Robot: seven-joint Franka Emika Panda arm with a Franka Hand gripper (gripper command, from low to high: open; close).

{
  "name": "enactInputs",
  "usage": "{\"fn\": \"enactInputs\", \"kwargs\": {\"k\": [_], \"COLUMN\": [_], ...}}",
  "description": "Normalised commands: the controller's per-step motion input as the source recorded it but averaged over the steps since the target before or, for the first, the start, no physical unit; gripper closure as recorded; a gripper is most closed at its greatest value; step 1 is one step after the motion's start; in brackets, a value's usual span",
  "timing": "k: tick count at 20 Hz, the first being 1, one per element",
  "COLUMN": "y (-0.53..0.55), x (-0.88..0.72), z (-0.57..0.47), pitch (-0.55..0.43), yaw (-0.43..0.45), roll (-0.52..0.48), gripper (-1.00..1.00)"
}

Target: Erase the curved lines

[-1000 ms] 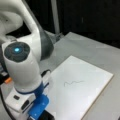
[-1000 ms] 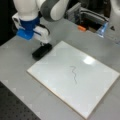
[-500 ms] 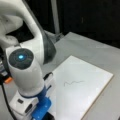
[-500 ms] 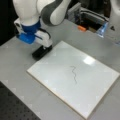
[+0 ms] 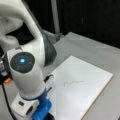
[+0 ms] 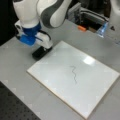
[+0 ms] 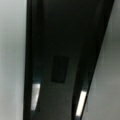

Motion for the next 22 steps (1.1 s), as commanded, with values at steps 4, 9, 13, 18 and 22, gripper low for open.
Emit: {"fn": "enactInputs", "kwargs": {"k": [4,9,13,18,22], "y": [-0.04,-0.04,0.01,0.0,-0.01], "x": [0.01,-0.04,-0.09,-0.09,-0.07], "z": [-0.16,-0.17,-0.14,-0.12,-0.12], "pitch": [-0.085,-0.095,-0.114,-0.147,-0.162], "yaw": [-0.137,-0.155,-0.199,-0.188,-0.185], "roll": [0.093,0.094,0.077,0.073,0.077], "gripper": [-1.0,-1.0,-1.0,-1.0,-1.0]}}
